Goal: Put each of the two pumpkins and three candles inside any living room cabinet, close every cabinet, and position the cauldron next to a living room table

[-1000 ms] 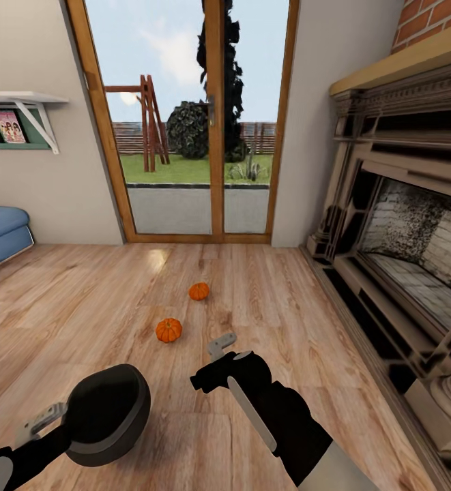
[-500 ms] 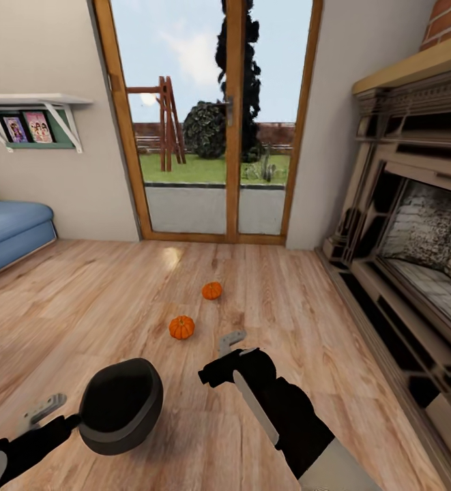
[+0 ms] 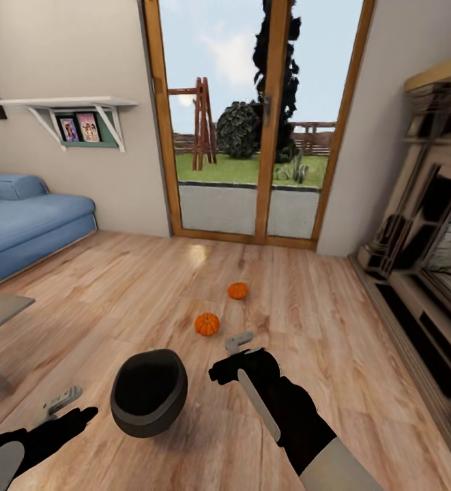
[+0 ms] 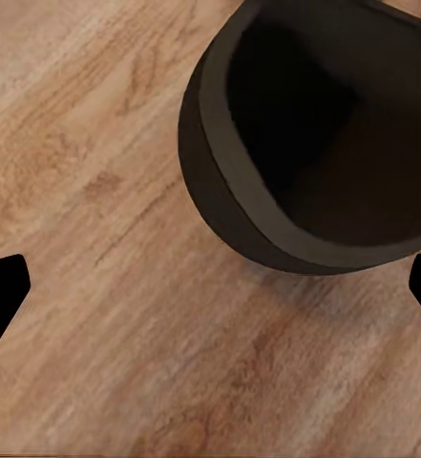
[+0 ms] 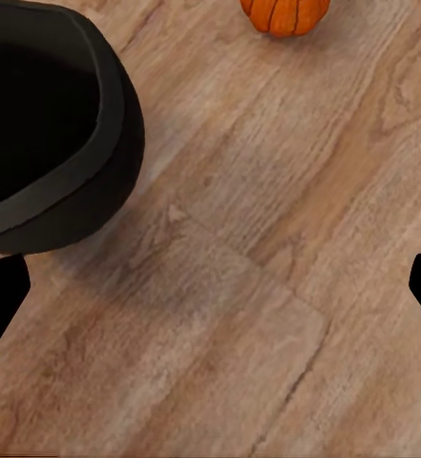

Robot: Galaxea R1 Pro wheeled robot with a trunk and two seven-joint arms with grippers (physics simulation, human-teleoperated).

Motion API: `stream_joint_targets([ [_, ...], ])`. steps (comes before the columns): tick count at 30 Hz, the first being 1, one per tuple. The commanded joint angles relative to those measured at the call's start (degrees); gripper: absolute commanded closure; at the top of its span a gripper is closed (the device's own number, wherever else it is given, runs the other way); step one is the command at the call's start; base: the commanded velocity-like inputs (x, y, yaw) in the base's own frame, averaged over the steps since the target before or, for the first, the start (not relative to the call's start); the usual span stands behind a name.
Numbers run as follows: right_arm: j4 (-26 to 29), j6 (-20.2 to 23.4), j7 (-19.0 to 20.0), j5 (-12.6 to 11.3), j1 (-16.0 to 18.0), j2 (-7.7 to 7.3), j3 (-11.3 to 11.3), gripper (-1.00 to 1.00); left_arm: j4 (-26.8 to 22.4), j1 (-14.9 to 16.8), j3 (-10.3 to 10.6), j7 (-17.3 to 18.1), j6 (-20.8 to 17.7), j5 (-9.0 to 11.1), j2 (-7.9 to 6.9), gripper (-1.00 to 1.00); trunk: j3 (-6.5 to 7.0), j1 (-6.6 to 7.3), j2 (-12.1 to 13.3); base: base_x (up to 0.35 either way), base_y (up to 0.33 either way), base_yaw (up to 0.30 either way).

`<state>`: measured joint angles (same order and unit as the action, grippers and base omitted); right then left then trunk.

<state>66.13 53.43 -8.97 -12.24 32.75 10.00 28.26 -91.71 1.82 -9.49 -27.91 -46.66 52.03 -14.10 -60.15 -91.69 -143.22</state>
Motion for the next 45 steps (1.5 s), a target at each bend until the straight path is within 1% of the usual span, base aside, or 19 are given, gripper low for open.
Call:
stream_joint_targets([
  [1,-1.0,0.1,-0.6,-0.6,0.1,0.00,0.0,-1.00,0.0,0.5,0.9,-0.5,-0.1,0.6,0.06,-1.00,-0.06,0.01,0.0,0.000,0.000,0.296],
  [3,-2.9,-0.1,-0.9,-0.6,0.3,0.00,0.1,-1.00,0.2,1.4,2.2,-0.6,-0.1,0.5,0.23,-1.00,-0.06,0.01,0.0,0.000,0.000,0.296],
  [7,-8.7,-4.1,-2.1,-0.4,0.8,0.00,0.2,-1.00,1.9,5.2,6.2,-1.0,-0.1,0.4,1.18,-1.00,-0.06,0.01,0.0,0.000,0.000,0.296],
  [8,-10.6,-6.8,-3.3,-0.3,0.9,0.00,0.2,-1.00,3.5,8.3,7.9,-1.3,-0.3,0.4,2.04,-1.00,-0.06,0.01,0.0,0.000,0.000,0.296],
  [11,-12.4,-9.6,-4.4,-0.3,1.1,0.00,0.2,-1.00,5.6,12.4,10.9,-2.3,-0.4,0.3,3.47,-1.00,-0.06,0.01,0.0,0.000,0.000,0.296],
  [12,-13.3,-11.1,-4.7,-0.5,1.1,0.00,0.2,-1.00,7.8,15.9,14.1,-4.3,-0.5,0.3,4.76,-1.00,-0.06,0.01,0.0,0.000,0.000,0.296],
  [14,-13.6,-11.6,-4.5,-0.7,1.1,0.00,0.2,-1.00,9.6,18.1,16.1,-5.6,-0.5,0.3,5.63,-1.00,-0.06,0.01,0.0,0.000,0.000,0.296],
  [15,-13.5,-12.1,-2.9,-0.7,1.0,-0.04,0.0,-1.00,12.2,20.9,18.7,-6.8,-0.5,0.3,7.36,-1.00,-0.06,0.01,0.0,0.000,0.000,0.296],
  [17,-13.4,-12.3,-0.6,-0.7,1.0,-1.23,-0.1,-1.00,14.0,22.5,20.1,-7.3,-0.4,0.2,8.54,-1.00,-0.06,0.01,0.0,0.000,0.000,0.296],
  [21,-12.4,-12.4,5.8,-0.6,0.9,-5.46,-0.3,-1.00,17.7,26.5,22.6,-8.1,-0.4,0.2,10.45,-1.00,-0.06,0.01,0.0,0.000,0.000,0.296],
  [22,-11.0,-12.4,8.9,-0.6,0.9,-7.46,-0.4,-1.00,19.4,28.6,24.4,-8.6,-0.4,0.1,11.32,-1.00,-0.06,0.01,0.0,0.000,0.000,0.296],
  [24,-9.0,-12.2,11.1,-0.6,0.9,-8.96,-0.6,-1.00,21.1,30.6,26.6,-9.5,-0.4,0.0,12.29,-1.00,-0.06,0.01,0.0,0.000,0.000,0.296],
  [25,-7.3,-12.1,12.6,-0.6,0.9,-9.94,-0.7,-1.00,22.7,32.2,28.7,-10.8,-0.4,-0.1,13.33,-1.00,-0.06,0.01,0.0,0.000,0.000,0.296],
  [27,-6.0,-12.0,13.5,-0.6,0.8,-10.51,-0.7,-1.00,24.0,33.3,30.5,-12.5,-0.4,-0.2,14.36,-1.00,-0.06,0.01,0.0,0.000,0.000,0.296],
  [31,-4.9,-12.0,14.5,-0.7,0.8,-10.98,-0.8,-1.00,25.1,34.7,33.0,-16.7,-0.4,-0.1,16.04,-1.00,-0.06,0.01,0.0,0.000,0.000,0.296],
  [34,-4.8,-12.0,14.8,-0.8,0.9,-11.21,-1.0,-1.00,25.3,35.0,33.6,-18.4,-0.4,-0.1,16.67,-1.00,-0.06,0.01,0.0,0.000,0.000,0.296],
  [36,-5.8,-12.0,14.9,-0.8,1.2,-11.13,-3.6,-1.00,25.4,35.2,33.9,-19.6,-0.5,-0.1,17.13,-1.00,-0.06,0.01,0.0,0.000,0.000,0.296],
  [40,-6.7,-12.0,14.9,-0.7,1.3,-10.82,-6.0,-1.00,25.5,35.2,34.1,-20.1,-1.0,-0.1,17.38,-1.00,-0.06,0.01,0.0,0.000,0.000,0.296],
  [45,-6.8,-12.0,14.8,-0.6,1.3,-10.73,-6.5,-1.00,25.5,35.1,34.2,-20.2,-1.1,-0.1,17.39,-1.00,-0.06,0.01,0.0,0.000,0.000,0.296],
])
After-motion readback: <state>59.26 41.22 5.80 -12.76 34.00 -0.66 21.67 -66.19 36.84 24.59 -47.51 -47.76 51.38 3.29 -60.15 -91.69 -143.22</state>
